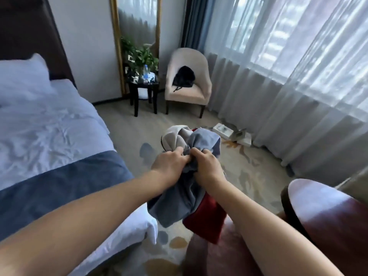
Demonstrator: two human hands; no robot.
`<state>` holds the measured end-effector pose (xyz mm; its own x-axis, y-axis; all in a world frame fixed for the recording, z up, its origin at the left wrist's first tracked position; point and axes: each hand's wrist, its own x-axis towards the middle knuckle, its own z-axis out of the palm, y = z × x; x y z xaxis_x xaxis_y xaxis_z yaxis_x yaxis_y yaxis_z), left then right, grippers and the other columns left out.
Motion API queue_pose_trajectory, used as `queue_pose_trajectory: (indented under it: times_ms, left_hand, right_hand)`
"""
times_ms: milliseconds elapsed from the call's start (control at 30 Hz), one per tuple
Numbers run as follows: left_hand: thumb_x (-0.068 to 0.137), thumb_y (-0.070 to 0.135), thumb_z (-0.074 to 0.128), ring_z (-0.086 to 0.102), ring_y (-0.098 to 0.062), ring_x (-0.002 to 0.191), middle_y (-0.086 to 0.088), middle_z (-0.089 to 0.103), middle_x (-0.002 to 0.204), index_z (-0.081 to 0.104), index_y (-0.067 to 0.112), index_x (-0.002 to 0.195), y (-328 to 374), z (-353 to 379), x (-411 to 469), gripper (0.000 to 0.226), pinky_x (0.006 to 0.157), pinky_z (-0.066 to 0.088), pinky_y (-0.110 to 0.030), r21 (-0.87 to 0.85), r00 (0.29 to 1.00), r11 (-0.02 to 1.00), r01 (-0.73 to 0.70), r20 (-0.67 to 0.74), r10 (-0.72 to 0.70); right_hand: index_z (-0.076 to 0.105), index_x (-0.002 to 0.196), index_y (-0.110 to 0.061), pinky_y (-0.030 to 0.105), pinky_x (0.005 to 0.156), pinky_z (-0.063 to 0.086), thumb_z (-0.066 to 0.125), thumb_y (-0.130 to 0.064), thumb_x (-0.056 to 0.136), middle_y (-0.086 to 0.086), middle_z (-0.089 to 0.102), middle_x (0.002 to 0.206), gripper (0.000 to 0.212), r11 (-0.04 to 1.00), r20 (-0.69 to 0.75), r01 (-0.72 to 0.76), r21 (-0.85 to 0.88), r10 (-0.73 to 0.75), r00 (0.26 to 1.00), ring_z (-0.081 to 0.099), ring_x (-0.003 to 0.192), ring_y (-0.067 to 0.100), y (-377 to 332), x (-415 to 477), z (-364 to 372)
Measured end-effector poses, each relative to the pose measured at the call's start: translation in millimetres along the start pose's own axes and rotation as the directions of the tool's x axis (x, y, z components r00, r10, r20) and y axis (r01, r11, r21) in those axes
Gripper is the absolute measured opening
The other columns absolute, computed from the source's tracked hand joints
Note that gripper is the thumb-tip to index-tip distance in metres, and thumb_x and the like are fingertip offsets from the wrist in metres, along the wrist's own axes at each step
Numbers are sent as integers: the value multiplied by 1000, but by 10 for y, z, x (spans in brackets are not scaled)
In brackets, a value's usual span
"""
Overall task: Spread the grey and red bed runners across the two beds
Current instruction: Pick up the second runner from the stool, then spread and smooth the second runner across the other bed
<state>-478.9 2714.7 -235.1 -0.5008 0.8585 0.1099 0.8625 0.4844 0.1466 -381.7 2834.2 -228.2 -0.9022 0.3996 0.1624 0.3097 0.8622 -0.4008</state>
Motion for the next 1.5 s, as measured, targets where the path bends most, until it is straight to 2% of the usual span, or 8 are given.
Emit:
queue_pose_trajectory:
  times_ms: [233,500,633,733,933,1100,1267,1500]
  left_hand:
    - [102,43,43,61,-37,104,-7,55,121,51,33,131,-1743,-868,-1527,32,72,37,-36,2,945,952,307,-117,-305]
    - [100,40,49,62,-36,98,-5,49,122,54,39,127,-3516,-1551,-4068,28,67,38,-37,110,825,822,559,-178,-537]
    - [96,34,41,61,-37,97,-5,46,132,54,33,128,-4206,-1813,-5292,35,66,35,-37,45,676,679,733,-159,-719]
    - [92,17,57,63,-36,97,-8,43,130,53,29,131,-4646,-1953,-6214,41,64,36,-38,89,586,580,810,-155,-795]
    - [93,15,59,63,-34,91,-6,48,121,53,25,129,-5419,-2057,-8072,39,60,38,-38,82,305,294,952,-196,-932]
    - [95,19,57,62,-35,90,-10,49,122,57,19,126,-5707,-2306,-9617,32,61,38,-37,51,67,55,997,-260,-963]
    - [98,25,52,62,-34,97,-10,53,121,57,18,126,-5813,-2524,-11007,28,73,50,-41,45,-155,-173,984,-272,-950]
    - [99,23,51,61,-33,100,-11,51,126,54,17,127,-6143,-2709,-12893,29,67,38,-38,47,-291,-311,949,-243,-925]
  right_hand:
    - [56,122,-37,29,66,40,70,-14,75,-1,47,92,54,942,50,333,37,-334,941,47,80,19,-2302,347,630]
    - [57,130,-34,36,74,51,73,-16,74,4,52,97,60,770,106,607,198,-632,768,60,90,31,-5166,-130,1781]
    - [56,133,-31,38,76,52,68,-13,76,7,51,102,60,657,164,706,265,-752,638,60,94,34,-6488,-432,2325]
    - [56,131,-27,32,68,44,65,-7,73,6,49,101,62,542,195,793,278,-840,505,59,89,34,-7470,-658,2768]
    - [58,115,-22,32,60,40,66,-2,71,1,43,93,49,269,198,893,362,-958,208,57,76,33,-9405,-1331,3837]
    - [55,118,-26,29,60,38,65,-2,68,0,44,95,56,16,169,867,499,-982,-79,51,72,29,-10956,-2234,4439]
    - [57,120,-25,33,67,46,68,-2,66,4,46,99,60,-139,166,798,587,-944,-286,55,81,33,-12204,-3286,4691]
    - [60,112,-20,27,59,34,68,-2,68,1,45,91,48,-240,108,722,649,-910,-400,44,73,18,-13692,-4663,5182]
